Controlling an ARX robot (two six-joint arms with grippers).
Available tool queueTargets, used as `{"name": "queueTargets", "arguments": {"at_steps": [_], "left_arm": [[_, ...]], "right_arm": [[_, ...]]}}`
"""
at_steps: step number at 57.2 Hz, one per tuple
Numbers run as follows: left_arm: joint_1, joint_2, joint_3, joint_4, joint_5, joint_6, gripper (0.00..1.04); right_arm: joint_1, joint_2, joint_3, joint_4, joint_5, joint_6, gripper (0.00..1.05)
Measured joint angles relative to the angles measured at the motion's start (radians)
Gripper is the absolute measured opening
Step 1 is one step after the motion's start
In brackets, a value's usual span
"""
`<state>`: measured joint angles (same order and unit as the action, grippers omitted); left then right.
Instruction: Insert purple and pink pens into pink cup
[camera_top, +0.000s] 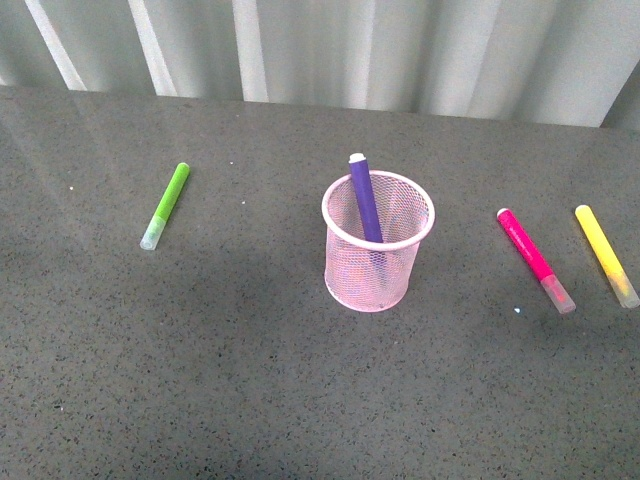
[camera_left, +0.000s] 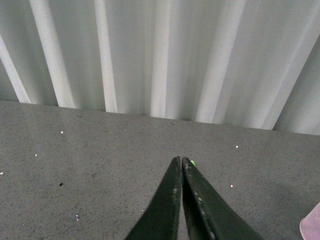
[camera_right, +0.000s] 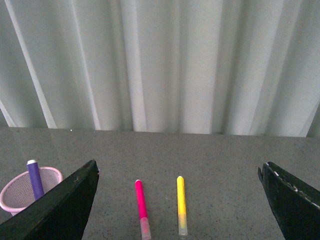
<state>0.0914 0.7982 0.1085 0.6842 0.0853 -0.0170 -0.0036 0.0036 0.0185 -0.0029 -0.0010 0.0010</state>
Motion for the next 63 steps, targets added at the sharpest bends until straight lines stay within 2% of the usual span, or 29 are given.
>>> {"name": "queueTargets", "arguments": {"at_steps": [4, 11, 18, 26, 63], "left_arm": [[-0.054, -0.046, -0.021, -0.031, -0.075, 0.003, 0.04], [-0.088, -0.115, -0.042, -0.075, -0.082, 0.008, 0.04], [-0.091, -0.182, -0.061, -0.124, -0.084, 0.009, 0.04], [-0.091, -0.217, -0.087, -0.111, -0.086, 0.01, 0.04], [-0.091, -0.531, -0.088, -0.412, -0.086, 0.01, 0.04]], "right_arm": [[0.0, 0.0, 0.0, 0.0, 0.0, 0.0, 0.98], [0.0, 0.0, 0.0, 0.0, 0.0, 0.0, 0.98], [0.0, 0.0, 0.0, 0.0, 0.0, 0.0, 0.98], [0.0, 0.0, 0.0, 0.0, 0.0, 0.0, 0.98], [0.0, 0.0, 0.0, 0.0, 0.0, 0.0, 0.98]]}}
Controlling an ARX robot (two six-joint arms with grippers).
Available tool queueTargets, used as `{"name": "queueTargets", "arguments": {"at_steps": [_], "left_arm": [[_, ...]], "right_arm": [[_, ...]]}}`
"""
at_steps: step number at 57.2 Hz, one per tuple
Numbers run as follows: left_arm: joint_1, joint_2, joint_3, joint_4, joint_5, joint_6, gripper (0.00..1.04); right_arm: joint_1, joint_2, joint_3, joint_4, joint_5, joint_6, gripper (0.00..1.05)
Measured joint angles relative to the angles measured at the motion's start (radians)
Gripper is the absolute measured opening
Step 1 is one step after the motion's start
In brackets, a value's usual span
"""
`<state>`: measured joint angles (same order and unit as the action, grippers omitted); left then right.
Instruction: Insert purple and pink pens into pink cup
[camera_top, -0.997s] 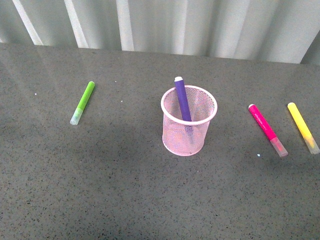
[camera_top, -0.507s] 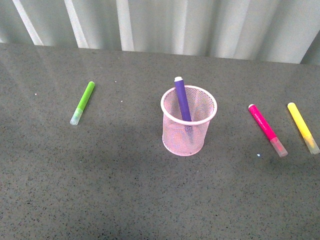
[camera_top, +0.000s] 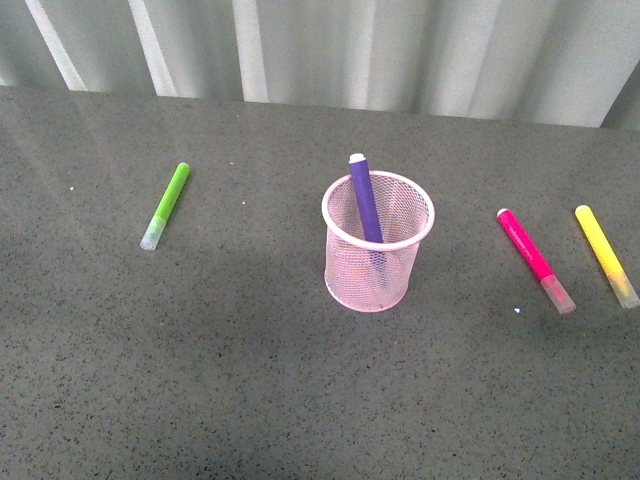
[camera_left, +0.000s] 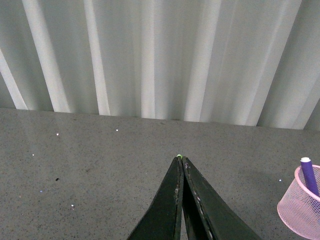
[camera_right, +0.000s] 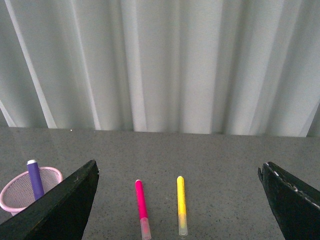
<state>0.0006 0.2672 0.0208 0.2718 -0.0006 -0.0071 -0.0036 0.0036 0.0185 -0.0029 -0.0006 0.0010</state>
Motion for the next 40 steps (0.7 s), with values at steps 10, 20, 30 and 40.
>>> {"name": "queueTargets", "arguments": {"at_steps": [10, 20, 30, 40], "left_arm": [[0.0, -0.063, 0.0, -0.063, 0.0, 0.0, 0.04], [0.0, -0.158, 0.0, -0.179, 0.0, 0.0, 0.04], [0.0, -0.263, 0.0, -0.268, 0.0, 0.0, 0.04], [0.0, -0.263, 0.0, -0.27, 0.0, 0.0, 0.04]], "right_arm": [[0.0, 0.0, 0.0, 0.0, 0.0, 0.0, 0.98], [0.0, 0.0, 0.0, 0.0, 0.0, 0.0, 0.98], [0.0, 0.0, 0.0, 0.0, 0.0, 0.0, 0.98], [0.0, 0.0, 0.0, 0.0, 0.0, 0.0, 0.98]]}}
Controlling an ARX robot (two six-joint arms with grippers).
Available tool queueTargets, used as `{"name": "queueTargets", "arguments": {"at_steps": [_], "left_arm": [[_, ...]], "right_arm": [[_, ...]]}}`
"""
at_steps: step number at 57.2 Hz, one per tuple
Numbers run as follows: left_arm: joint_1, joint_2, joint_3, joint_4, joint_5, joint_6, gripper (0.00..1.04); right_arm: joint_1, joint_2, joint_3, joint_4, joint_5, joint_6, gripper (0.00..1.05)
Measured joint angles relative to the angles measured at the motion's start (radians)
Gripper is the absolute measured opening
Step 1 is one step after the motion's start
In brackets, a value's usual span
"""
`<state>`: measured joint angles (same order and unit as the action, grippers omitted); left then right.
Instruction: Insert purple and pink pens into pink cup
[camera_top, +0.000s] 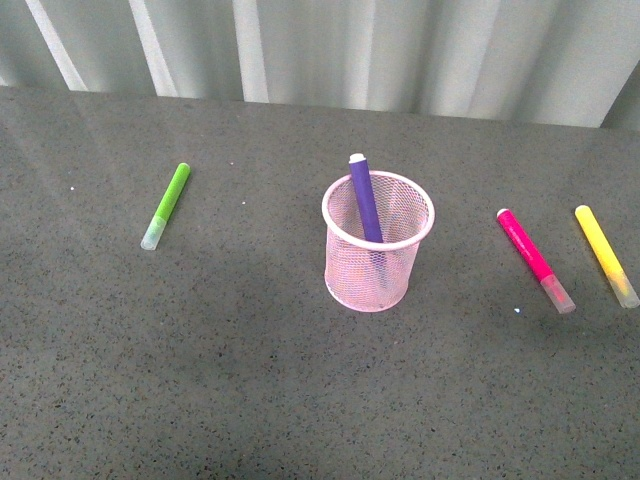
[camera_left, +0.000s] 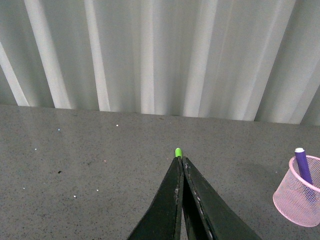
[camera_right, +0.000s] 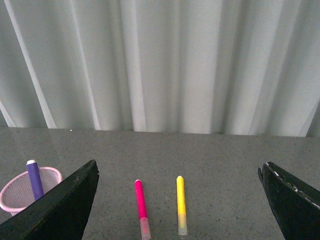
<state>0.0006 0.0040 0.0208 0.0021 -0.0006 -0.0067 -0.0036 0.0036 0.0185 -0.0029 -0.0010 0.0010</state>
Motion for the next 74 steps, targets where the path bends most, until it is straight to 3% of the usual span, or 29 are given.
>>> {"name": "queueTargets", "arguments": {"at_steps": [4, 21, 26, 31, 36, 40, 50, 57, 74], "left_arm": [[0.0, 0.0, 0.0, 0.0, 0.0, 0.0, 0.1], [0.0, 0.0, 0.0, 0.0, 0.0, 0.0, 0.63], [0.0, 0.0, 0.0, 0.0, 0.001, 0.0, 0.81], [0.0, 0.0, 0.0, 0.0, 0.0, 0.0, 0.98], [0.0, 0.0, 0.0, 0.0, 0.0, 0.002, 0.97], [0.0, 0.0, 0.0, 0.0, 0.0, 0.002, 0.98], [0.0, 0.0, 0.0, 0.0, 0.0, 0.002, 0.98], [0.0, 0.0, 0.0, 0.0, 0.0, 0.002, 0.98], [0.0, 0.0, 0.0, 0.0, 0.0, 0.002, 0.98]], "right_arm": [[0.0, 0.0, 0.0, 0.0, 0.0, 0.0, 0.98], [-0.004, 0.004, 0.002, -0.006, -0.012, 0.0, 0.98], [-0.11, 0.129, 0.058, 0.043, -0.166, 0.015, 0.98], [-0.212, 0.31, 0.154, 0.221, -0.207, 0.022, 0.98], [-0.259, 0.539, 0.271, 0.425, -0.205, 0.032, 0.98], [-0.262, 0.816, 0.426, 0.497, -0.19, 0.058, 0.98], [-0.216, 1.336, 0.728, 0.339, -0.139, 0.06, 0.98], [-0.136, 1.672, 0.934, 0.144, -0.11, -0.019, 0.98], [-0.019, 1.867, 0.998, 0.05, -0.084, -0.113, 0.98]]}}
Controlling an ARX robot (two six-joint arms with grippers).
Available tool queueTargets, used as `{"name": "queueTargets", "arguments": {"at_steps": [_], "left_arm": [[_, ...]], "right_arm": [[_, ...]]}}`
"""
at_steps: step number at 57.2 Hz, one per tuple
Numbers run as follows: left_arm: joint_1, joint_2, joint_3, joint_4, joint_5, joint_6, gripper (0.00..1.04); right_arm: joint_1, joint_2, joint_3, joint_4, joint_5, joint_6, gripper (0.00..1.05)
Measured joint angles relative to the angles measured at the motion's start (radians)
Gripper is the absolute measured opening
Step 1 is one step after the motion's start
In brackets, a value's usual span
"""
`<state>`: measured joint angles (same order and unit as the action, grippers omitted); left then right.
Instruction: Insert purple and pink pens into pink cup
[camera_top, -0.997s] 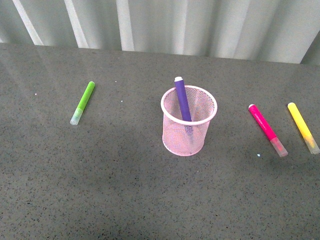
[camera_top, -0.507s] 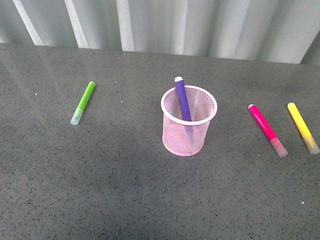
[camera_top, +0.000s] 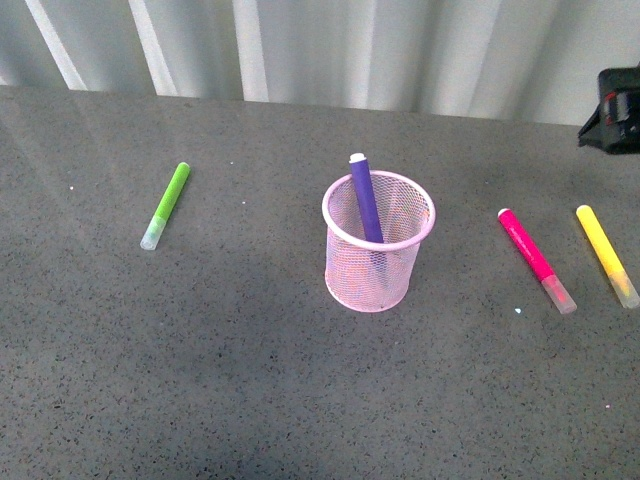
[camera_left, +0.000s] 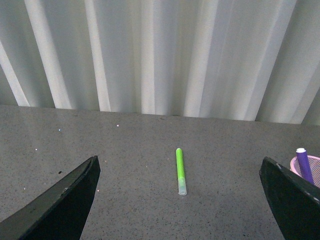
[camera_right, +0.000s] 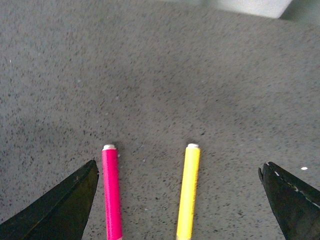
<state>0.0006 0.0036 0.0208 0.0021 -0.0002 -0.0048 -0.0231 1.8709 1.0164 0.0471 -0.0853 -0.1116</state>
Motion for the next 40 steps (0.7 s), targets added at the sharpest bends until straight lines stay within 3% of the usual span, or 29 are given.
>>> {"name": "queueTargets", "arguments": {"at_steps": [40], "left_arm": [[0.0, 0.0, 0.0, 0.0, 0.0, 0.0, 0.98]], "right_arm": [[0.074, 0.259, 0.028, 0.092, -0.021, 0.083, 0.98]]}}
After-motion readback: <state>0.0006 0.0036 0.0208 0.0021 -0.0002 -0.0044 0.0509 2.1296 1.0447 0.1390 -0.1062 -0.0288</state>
